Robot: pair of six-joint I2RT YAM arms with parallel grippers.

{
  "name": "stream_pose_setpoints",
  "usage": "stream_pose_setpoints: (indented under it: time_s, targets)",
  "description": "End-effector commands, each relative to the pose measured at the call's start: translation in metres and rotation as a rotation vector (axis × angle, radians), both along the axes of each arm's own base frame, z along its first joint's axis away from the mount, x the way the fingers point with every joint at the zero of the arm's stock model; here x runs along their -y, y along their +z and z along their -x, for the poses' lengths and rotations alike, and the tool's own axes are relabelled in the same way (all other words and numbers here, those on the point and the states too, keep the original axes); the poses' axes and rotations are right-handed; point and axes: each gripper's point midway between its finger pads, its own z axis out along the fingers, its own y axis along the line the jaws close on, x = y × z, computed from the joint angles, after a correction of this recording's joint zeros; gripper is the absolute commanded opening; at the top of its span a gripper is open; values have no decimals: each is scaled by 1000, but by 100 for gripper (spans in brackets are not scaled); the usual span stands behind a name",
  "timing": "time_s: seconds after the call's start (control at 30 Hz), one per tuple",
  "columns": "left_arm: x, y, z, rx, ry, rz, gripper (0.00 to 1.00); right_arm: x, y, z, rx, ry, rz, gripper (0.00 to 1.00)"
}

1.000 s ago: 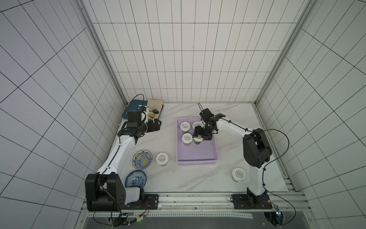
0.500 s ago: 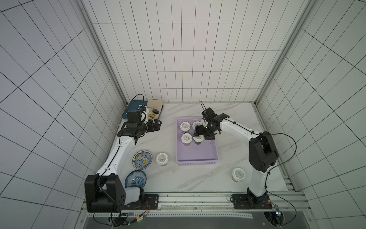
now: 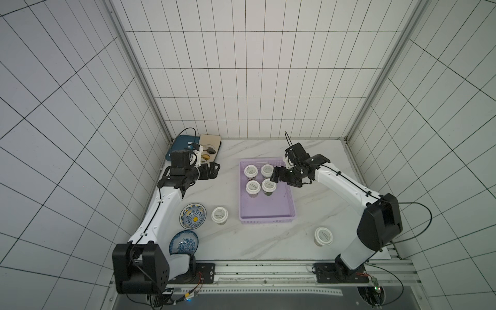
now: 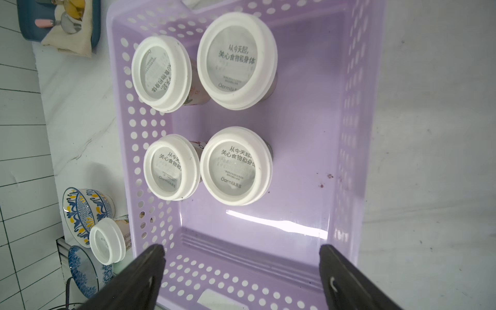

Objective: Put the yogurt in the basket
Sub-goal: Pick up the yogurt from the center of the board.

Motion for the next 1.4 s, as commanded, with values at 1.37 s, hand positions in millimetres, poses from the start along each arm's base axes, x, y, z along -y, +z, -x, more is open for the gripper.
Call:
stream_pose_setpoints:
  time_s: [1.37]
  targets:
    - [47,-51,131,-282,-677,-399,98,210,85,36,593,-221,347,99]
